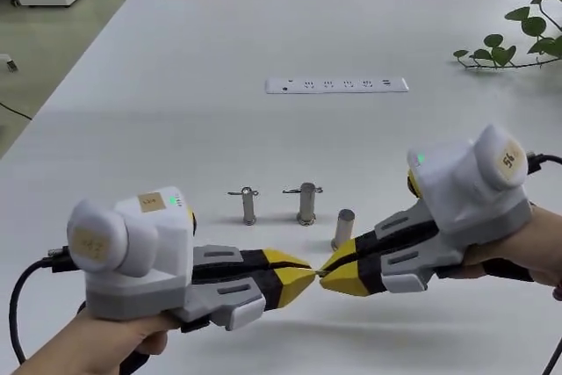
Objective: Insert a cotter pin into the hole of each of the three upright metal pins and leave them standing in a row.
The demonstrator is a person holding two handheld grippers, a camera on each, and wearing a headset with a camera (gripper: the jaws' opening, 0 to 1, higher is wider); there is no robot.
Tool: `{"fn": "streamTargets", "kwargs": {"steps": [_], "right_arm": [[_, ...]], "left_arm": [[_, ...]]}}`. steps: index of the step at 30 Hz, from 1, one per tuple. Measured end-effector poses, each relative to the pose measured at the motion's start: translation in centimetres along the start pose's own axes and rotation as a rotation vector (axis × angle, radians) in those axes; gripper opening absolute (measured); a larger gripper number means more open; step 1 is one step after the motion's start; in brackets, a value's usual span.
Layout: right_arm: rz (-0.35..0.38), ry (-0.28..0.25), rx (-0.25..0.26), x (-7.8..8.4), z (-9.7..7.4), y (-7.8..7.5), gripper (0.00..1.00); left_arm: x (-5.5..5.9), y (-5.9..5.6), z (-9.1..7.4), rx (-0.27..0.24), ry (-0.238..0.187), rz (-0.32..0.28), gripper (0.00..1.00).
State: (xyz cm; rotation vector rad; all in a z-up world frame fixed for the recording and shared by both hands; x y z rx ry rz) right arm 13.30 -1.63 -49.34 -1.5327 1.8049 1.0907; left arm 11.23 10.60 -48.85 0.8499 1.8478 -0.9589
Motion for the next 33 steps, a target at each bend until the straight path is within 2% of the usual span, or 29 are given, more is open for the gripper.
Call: {"fn": "streamTargets", "kwargs": {"steps": [3, 8, 15, 19, 23, 33], "right_arm": [[-0.007, 0.014, -0.012, 0.1, 0.0, 0.0, 0.00], [-0.050, 0.042, -0.012, 0.4, 0.1, 0.0, 0.00], [-0.064, 0.062, 0.008, 0.5, 0.0, -0.4, 0.00], [-0.066, 0.081, 0.030, 0.7, -0.4, -0.7, 0.00], [-0.066, 0.109, 0.049, 1.0, -0.7, -1.0, 0.00], [-0.048, 0.220, 0.105, 2.1, -1.9, -1.9, 0.00]], "left_arm": [[0.1, -0.1, 0.0, 0.003, 0.007, 0.012, 0.00], [0.3, 0.2, 0.0, -0.030, 0.024, 0.043, 0.04], [0.3, 0.5, 0.0, -0.057, 0.041, 0.072, 0.04], [0.4, 0.5, 0.1, -0.061, 0.047, 0.074, 0.08], [0.5, 0.6, 0.2, -0.076, 0.053, 0.079, 0.13], [0.5, 1.0, 0.5, -0.121, 0.039, 0.068, 0.18]]}}
Point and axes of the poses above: the centre of the closed fingertips' face, and the gripper's own axes: z roughly forward along the fingers, y roughly to its left, x roughly out of its underside, the point moved 7 cm from there along -z, roughly backward along the fingers, and after that the axes turned 3 degrees about -x, right-handed, at the moved point
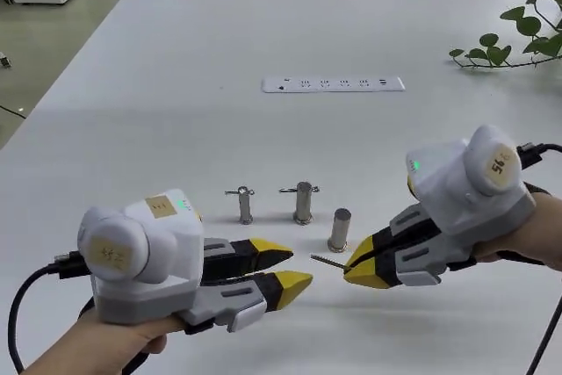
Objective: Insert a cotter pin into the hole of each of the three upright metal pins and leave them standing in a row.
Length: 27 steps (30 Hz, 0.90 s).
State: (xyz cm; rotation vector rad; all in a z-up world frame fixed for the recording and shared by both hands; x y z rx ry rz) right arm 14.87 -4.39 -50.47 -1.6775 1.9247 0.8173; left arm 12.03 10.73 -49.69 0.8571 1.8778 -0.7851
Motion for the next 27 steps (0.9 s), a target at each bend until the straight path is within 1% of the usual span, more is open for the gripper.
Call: {"fn": "streamTargets", "kwargs": {"steps": [5, 8, 12, 13, 19, 27], "right_arm": [[0.005, 0.052, 0.024, 0.6, -0.3, -0.5, 0.00], [-0.001, 0.066, 0.035, 0.7, -0.4, -0.8, 0.00], [-0.010, 0.099, 0.051, 0.7, -1.0, -1.5, 0.00], [-0.011, 0.115, 0.058, 0.7, -1.2, -1.8, 0.00], [-0.034, 0.174, 0.064, 1.0, -1.7, -2.5, 0.00], [-0.039, 0.219, 0.067, 1.3, -2.1, -3.1, 0.00]], "left_arm": [[0.2, 0.1, 0.2, -0.015, 0.003, 0.000, 0.18], [0.2, 0.0, 0.3, -0.024, 0.005, 0.001, 0.17], [0.4, -0.1, 0.5, -0.038, 0.009, 0.003, 0.17], [0.5, -0.1, 0.5, -0.042, 0.014, 0.001, 0.17], [0.6, 0.2, 0.9, -0.059, 0.024, 0.008, 0.16], [0.5, 0.4, 1.6, -0.080, 0.027, 0.013, 0.17]]}}
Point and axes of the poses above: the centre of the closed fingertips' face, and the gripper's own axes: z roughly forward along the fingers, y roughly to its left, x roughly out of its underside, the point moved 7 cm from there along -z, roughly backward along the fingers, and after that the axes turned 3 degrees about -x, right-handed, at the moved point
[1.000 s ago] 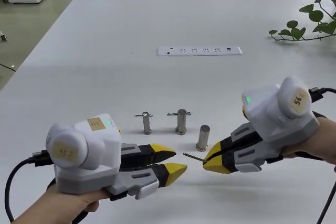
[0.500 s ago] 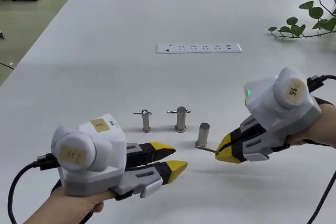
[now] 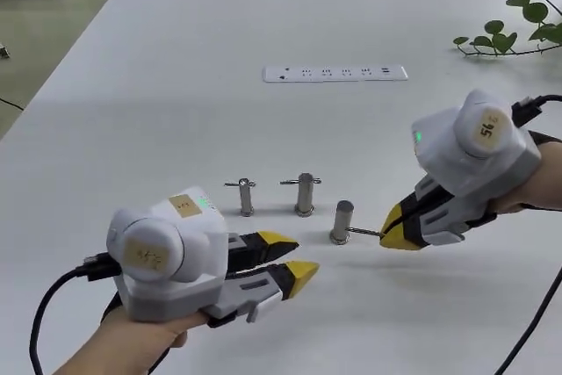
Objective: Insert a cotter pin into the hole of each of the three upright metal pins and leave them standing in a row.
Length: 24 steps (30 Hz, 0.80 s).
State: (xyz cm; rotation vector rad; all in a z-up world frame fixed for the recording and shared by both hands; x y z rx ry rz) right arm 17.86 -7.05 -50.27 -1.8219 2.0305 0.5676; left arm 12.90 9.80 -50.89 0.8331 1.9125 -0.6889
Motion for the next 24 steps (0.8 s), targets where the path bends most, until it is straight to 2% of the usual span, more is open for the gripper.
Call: {"fn": "streamTargets", "kwargs": {"steps": [16, 24], "right_arm": [[-0.016, 0.085, 0.000, 0.8, 0.0, -1.4, 0.00], [-0.019, 0.106, 0.001, 1.0, -0.1, -2.2, 0.00]], "left_arm": [[-0.7, 0.9, 1.5, -0.083, -0.004, 0.002, 0.19], [-0.8, 1.2, 2.9, -0.109, 0.019, 0.004, 0.20]]}}
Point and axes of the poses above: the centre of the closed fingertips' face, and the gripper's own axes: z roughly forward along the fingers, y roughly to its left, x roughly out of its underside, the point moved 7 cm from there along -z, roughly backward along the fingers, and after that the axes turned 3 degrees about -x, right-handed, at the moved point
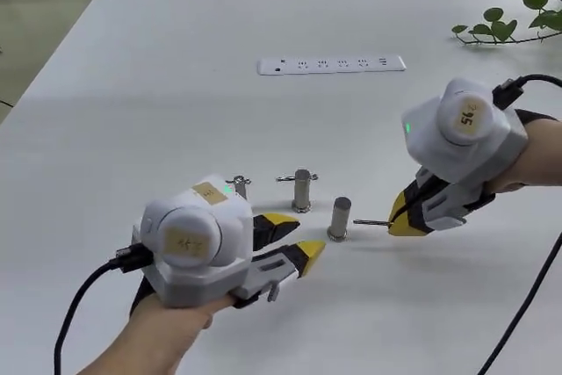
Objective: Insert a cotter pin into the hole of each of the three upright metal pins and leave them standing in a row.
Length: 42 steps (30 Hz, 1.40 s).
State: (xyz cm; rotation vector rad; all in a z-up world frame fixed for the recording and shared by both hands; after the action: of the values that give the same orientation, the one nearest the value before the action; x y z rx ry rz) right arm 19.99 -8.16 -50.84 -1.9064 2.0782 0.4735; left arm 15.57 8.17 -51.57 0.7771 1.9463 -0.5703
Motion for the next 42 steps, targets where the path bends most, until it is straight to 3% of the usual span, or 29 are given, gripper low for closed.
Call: {"fn": "streamTargets", "kwargs": {"steps": [17, 24, 42], "right_arm": [[-0.029, 0.002, 0.016, 0.0, -0.2, -1.3, 0.00], [-0.021, -0.014, 0.023, -0.1, -0.3, -1.5, 0.00], [-0.042, -0.031, 0.017, -0.6, -0.2, -1.4, 0.00]], "left_arm": [[0.2, -0.5, 4.1, -0.023, 0.031, -0.013, 0.22], [0.5, -0.1, 5.6, -0.077, 0.051, -0.009, 0.22], [0.9, -0.4, 6.7, -0.095, 0.054, -0.059, 0.11]]}}
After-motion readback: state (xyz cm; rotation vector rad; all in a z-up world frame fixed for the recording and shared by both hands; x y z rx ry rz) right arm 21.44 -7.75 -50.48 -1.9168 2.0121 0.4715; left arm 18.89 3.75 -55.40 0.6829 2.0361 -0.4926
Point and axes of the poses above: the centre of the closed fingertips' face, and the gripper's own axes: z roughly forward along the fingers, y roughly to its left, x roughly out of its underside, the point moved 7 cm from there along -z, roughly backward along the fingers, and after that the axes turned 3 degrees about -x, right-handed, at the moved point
